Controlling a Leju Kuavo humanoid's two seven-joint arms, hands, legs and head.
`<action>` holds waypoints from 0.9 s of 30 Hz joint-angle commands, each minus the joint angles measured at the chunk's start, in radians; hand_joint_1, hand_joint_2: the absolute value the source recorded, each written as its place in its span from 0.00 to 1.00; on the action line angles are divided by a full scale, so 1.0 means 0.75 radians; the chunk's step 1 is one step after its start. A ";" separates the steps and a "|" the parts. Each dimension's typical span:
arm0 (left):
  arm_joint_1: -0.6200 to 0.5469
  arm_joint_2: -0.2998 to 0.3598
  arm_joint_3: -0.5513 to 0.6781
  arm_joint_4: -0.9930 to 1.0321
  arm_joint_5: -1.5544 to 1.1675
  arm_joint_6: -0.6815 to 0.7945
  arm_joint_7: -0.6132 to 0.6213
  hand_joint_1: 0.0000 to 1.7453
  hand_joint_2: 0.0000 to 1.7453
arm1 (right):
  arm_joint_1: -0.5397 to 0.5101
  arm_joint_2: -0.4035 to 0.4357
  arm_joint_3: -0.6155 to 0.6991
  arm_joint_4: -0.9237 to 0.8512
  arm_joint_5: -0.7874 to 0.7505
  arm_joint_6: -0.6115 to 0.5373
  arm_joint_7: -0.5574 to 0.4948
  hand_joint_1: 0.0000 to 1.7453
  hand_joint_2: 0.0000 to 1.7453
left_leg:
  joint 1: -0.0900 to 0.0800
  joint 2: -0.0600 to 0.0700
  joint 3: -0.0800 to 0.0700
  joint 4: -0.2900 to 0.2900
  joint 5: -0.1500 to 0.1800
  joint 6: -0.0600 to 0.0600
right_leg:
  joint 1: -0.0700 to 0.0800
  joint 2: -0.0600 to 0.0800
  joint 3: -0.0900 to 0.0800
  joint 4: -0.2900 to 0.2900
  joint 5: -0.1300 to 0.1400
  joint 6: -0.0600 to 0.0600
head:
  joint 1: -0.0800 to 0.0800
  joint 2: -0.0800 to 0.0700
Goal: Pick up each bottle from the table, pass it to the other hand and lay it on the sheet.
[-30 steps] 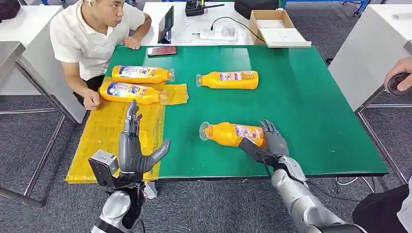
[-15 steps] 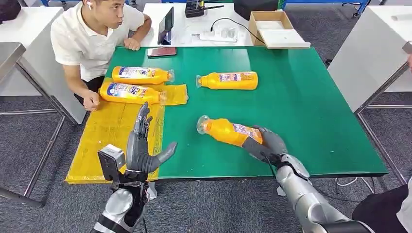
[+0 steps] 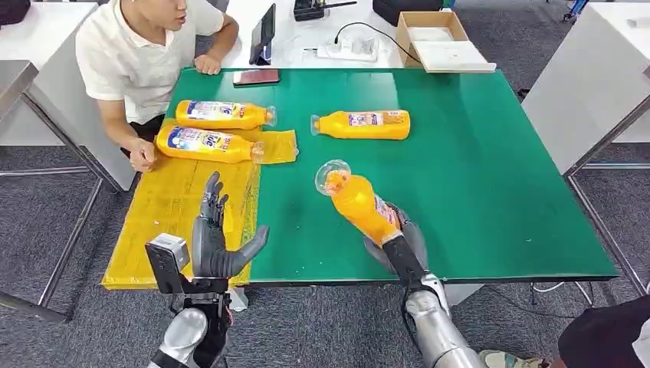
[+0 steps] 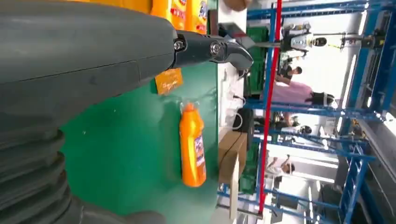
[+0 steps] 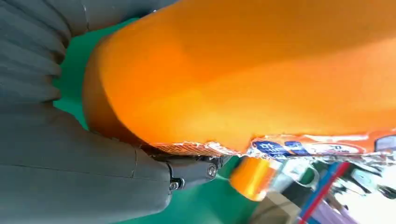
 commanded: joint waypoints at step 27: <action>0.041 0.058 -0.173 0.090 -0.031 -0.260 0.090 0.00 1.00 | 0.005 0.119 0.362 0.038 0.058 -0.164 0.066 1.00 1.00 | 0.000 0.001 0.000 -0.002 -0.002 -0.002 | 0.001 -0.002 0.001 -0.002 -0.002 -0.002 | 0.001 0.000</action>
